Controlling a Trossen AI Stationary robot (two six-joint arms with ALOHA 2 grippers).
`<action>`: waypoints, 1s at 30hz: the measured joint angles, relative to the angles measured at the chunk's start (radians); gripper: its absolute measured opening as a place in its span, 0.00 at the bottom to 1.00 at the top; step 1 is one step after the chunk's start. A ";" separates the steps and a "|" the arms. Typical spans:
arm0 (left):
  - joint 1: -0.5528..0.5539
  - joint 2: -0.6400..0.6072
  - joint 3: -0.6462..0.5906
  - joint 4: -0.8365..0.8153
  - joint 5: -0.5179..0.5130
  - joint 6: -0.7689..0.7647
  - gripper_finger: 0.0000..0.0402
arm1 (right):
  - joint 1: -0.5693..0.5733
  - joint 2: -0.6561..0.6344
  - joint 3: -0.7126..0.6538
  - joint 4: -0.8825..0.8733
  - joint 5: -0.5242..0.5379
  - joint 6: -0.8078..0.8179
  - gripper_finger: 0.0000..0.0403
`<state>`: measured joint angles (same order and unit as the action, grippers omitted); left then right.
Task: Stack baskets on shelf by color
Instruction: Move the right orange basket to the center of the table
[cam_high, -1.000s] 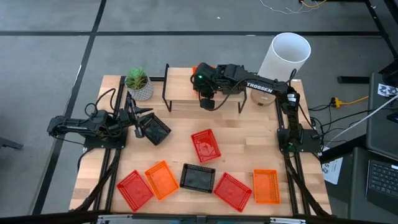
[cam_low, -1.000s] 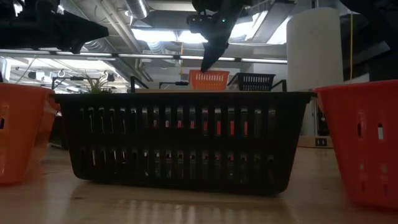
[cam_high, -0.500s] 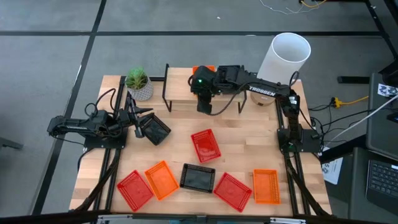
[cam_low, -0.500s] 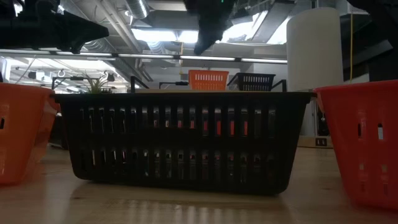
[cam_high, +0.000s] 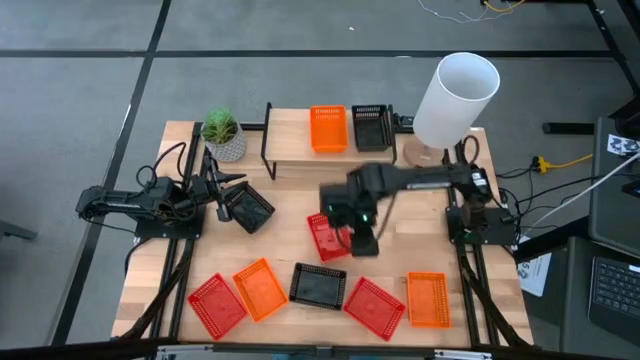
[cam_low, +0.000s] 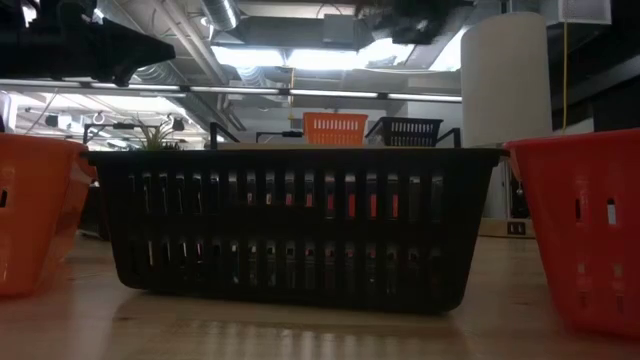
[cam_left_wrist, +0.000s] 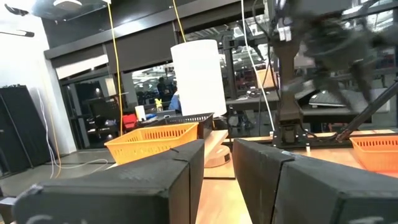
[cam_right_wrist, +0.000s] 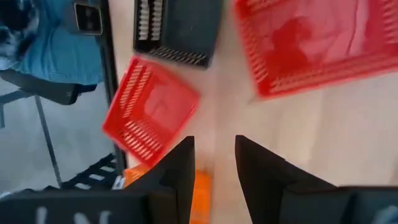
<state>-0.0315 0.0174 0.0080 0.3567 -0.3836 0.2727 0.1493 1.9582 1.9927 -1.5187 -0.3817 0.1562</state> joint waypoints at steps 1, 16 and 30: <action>0.000 0.000 0.000 0.000 0.001 0.000 0.20 | 0.036 -0.012 -0.037 -0.013 0.019 0.050 0.29; 0.000 0.001 0.000 -0.004 0.010 -0.042 0.20 | 0.478 -0.274 -0.782 0.580 -0.036 1.124 0.29; 0.000 0.001 0.000 -0.004 0.011 -0.061 0.20 | 0.574 -0.281 -1.098 0.746 0.083 1.305 0.29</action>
<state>-0.0315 0.0185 0.0082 0.3523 -0.3729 0.2115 0.7232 1.6775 0.8946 -0.7726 -0.2986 1.4614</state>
